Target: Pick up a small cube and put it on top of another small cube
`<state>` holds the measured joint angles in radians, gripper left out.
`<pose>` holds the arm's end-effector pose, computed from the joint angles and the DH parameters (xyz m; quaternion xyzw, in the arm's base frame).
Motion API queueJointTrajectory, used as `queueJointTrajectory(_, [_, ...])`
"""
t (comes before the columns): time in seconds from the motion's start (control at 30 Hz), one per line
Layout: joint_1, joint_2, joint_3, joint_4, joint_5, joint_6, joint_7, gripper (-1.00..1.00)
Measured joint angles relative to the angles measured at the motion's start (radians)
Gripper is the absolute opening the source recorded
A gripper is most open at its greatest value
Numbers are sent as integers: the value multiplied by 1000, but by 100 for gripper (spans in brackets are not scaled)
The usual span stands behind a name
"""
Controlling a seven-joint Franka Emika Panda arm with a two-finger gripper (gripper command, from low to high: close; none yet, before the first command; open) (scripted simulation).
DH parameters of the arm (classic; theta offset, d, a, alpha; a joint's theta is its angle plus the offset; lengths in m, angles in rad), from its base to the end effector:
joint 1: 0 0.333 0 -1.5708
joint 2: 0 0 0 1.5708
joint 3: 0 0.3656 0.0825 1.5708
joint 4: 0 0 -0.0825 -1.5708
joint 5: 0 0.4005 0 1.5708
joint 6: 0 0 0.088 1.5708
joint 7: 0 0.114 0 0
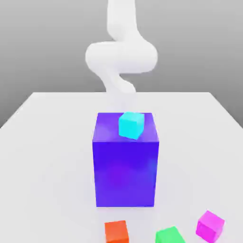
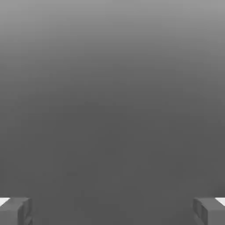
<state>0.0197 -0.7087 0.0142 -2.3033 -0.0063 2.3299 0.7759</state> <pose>0.3685 0.0146 0.7117 -0.8701 0.3371 -0.3334 0.1344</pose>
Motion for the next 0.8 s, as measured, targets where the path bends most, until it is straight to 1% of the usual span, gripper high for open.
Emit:
queueJointTrajectory(0.43, [96,477,85,-17,-39,156,-121,0])
queueJointTrajectory(0.8, [191,877,144,-32,-96,286,-205,0])
